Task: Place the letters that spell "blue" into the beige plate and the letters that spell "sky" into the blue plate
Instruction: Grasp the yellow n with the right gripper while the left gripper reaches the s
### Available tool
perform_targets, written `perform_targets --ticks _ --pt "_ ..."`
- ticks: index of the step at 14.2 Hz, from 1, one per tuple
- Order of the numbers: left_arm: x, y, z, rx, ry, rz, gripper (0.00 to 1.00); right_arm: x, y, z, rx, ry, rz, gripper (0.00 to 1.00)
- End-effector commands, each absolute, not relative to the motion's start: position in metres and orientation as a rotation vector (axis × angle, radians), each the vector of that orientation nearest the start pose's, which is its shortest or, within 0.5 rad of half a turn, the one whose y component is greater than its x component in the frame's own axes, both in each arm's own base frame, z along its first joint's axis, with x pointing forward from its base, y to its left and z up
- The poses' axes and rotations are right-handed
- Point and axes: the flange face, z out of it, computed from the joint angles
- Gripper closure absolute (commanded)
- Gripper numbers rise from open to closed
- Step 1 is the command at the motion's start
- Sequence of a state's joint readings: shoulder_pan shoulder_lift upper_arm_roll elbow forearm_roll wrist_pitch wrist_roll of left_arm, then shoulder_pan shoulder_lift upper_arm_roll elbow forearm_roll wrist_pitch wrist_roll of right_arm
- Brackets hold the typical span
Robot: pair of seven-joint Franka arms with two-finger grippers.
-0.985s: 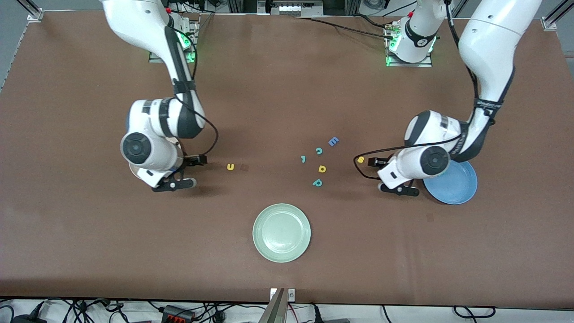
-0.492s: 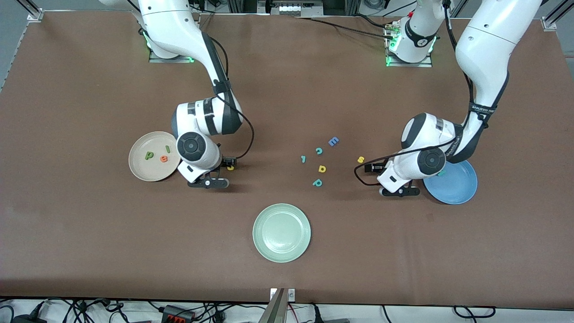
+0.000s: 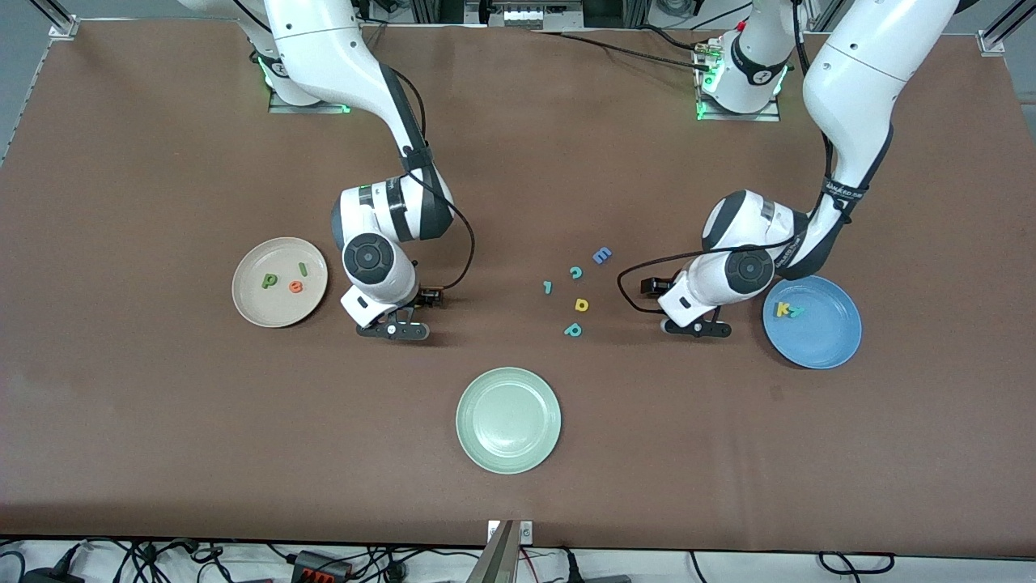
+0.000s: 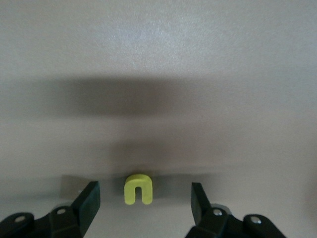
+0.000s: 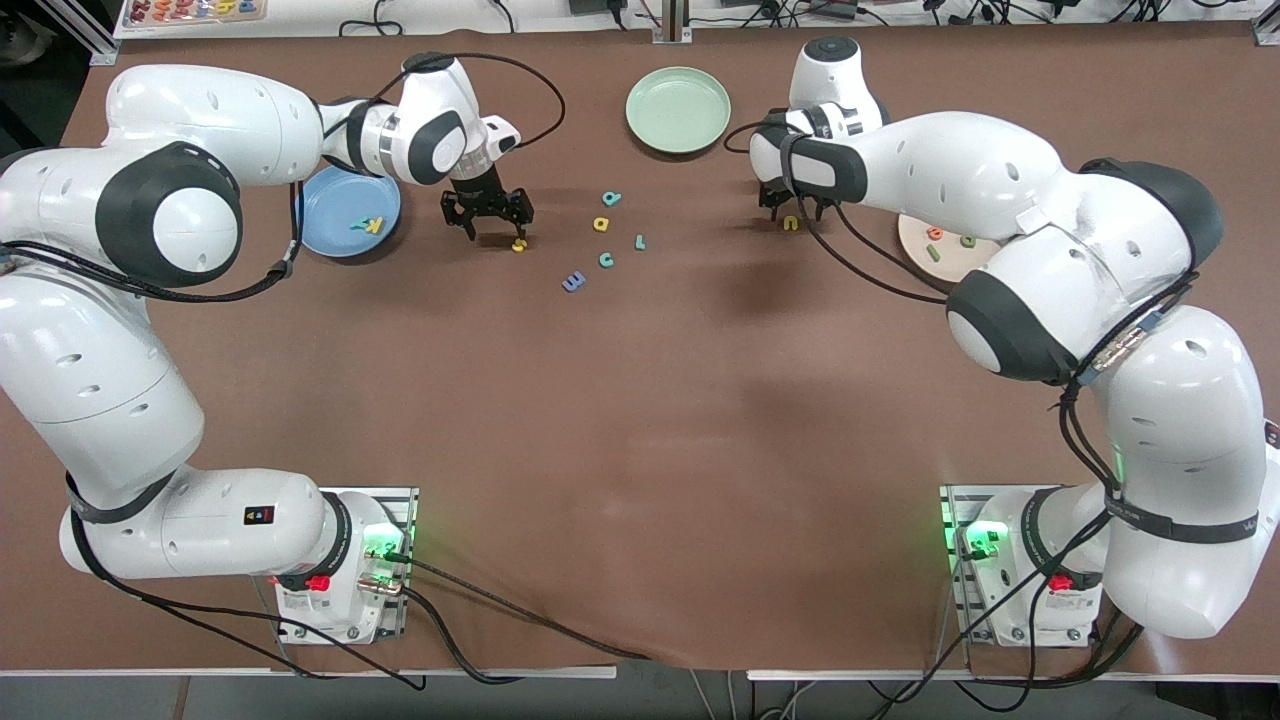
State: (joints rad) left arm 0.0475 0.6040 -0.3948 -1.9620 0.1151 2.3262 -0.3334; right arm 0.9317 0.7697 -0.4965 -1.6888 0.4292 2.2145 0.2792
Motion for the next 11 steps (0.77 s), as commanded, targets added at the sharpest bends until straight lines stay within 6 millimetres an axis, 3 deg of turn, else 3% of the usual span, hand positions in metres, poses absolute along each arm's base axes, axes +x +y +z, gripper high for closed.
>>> perform_targets --ticks 1,5,6,8,10,11 --pt "0.5494 -0.2077 0.1778 -3.174 0.2 0.322 0.0 0.5788 0.3235 0.177 -3.186 0.074 0.165 0.22" --pt "0.5515 -0.2101 0.1738 -3.188 0.218 0.289 0.0 0.5798 0.3224 0.1735 -3.19 0.081 0.159 0.31" --pt "0.5513 -0.2106 0.1738 -3.168 0.275 0.274 0.04 0.5811 0.3216 0.1732 -3.189 0.083 0.146 0.31" --pt "0.5509 -0.2108 0.1722 -3.122 0.37 0.245 0.24 0.581 0.3209 0.1699 -3.193 0.084 0.145 0.32" --pt "0.5507 -0.2109 0.1703 -3.122 0.372 0.25 0.43 0.5812 0.3211 0.1708 -3.192 0.086 0.143 0.46" --pt "0.5511 -0.2109 0.1699 -3.12 0.374 0.248 0.48 0.5805 0.3219 0.1707 -3.192 0.084 0.145 0.62"
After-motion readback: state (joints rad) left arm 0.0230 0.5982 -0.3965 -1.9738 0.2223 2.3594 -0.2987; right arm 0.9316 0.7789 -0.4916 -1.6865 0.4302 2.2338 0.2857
